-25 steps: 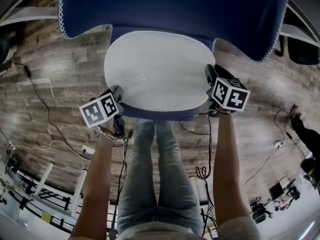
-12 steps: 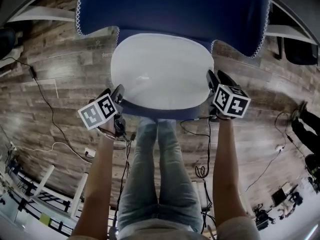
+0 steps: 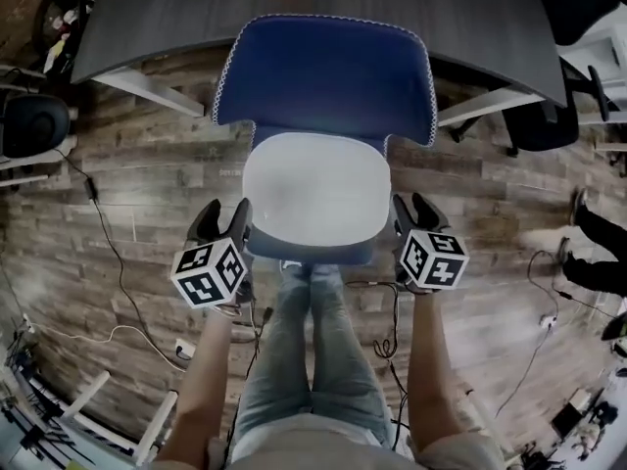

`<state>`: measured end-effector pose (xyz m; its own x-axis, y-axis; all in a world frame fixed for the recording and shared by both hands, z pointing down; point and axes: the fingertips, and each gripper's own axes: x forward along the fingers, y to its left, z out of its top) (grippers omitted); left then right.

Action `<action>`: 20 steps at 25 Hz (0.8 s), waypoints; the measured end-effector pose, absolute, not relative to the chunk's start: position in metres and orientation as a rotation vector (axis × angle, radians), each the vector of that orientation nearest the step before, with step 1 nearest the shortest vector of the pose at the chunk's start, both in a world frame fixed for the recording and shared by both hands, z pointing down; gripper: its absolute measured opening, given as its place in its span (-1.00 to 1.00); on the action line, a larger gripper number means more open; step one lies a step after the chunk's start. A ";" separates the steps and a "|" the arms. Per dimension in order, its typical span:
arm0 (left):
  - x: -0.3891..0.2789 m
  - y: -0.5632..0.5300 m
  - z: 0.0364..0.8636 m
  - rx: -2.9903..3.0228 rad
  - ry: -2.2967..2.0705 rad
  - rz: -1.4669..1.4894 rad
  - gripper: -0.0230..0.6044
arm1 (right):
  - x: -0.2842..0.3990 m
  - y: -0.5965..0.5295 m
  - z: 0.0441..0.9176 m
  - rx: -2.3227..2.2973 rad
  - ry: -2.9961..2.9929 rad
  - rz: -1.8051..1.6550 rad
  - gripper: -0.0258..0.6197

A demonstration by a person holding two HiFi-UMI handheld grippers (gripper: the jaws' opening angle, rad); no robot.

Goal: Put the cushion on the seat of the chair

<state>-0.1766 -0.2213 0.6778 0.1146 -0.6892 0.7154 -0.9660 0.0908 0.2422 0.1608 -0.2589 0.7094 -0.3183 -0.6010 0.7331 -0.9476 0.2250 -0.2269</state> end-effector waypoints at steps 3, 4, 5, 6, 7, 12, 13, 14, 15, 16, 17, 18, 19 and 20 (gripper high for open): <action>-0.167 -0.229 0.610 1.812 -1.681 0.413 -0.14 | 0.164 -0.254 0.646 1.496 -2.067 0.853 -0.36; -0.163 -0.227 0.587 1.867 -1.689 0.393 -0.14 | 0.166 -0.250 0.623 1.521 -2.086 0.834 -0.36; -0.158 -0.225 0.563 1.923 -1.694 0.377 -0.14 | 0.168 -0.244 0.600 1.544 -2.104 0.814 -0.37; -0.153 -0.222 0.541 1.976 -1.697 0.361 -0.14 | 0.171 -0.238 0.577 1.566 -2.119 0.794 -0.37; -0.148 -0.219 0.519 2.021 -1.701 0.341 -0.14 | 0.174 -0.232 0.556 1.588 -2.132 0.771 -0.38; -0.136 -0.219 0.424 2.130 -1.759 0.189 -0.36 | 0.189 -0.222 0.454 1.717 -2.215 0.607 -0.47; -0.135 -0.219 0.409 2.147 -1.773 0.160 -0.39 | 0.192 -0.221 0.434 1.742 -2.235 0.573 -0.50; -0.134 -0.218 0.394 2.165 -1.783 0.132 -0.39 | 0.193 -0.220 0.416 1.766 -2.254 0.538 -0.52; -0.134 -0.217 0.380 2.182 -1.793 0.107 -0.40 | 0.195 -0.218 0.399 1.787 -2.269 0.504 -0.56; -0.134 -0.216 0.368 2.195 -1.803 0.087 -0.43 | 0.197 -0.216 0.383 1.808 -2.282 0.471 -0.59; -0.134 -0.215 0.356 2.207 -1.817 0.070 -0.47 | 0.198 -0.214 0.369 1.829 -2.293 0.440 -0.59; -0.136 -0.214 0.344 2.220 -1.833 0.054 -0.51 | 0.200 -0.213 0.356 1.851 -2.303 0.412 -0.59; -0.136 -0.215 0.332 2.235 -1.850 0.038 -0.54 | 0.201 -0.212 0.344 1.872 -2.312 0.387 -0.60; -0.137 -0.218 0.320 2.252 -1.866 0.020 -0.56 | 0.202 -0.212 0.334 1.895 -2.319 0.366 -0.62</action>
<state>-0.1369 -0.2175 0.3197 0.1953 -0.9696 0.1477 -0.9725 -0.1720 0.1571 0.2022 -0.2121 0.3338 -0.2067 -0.9467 0.2471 -0.9768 0.1851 -0.1078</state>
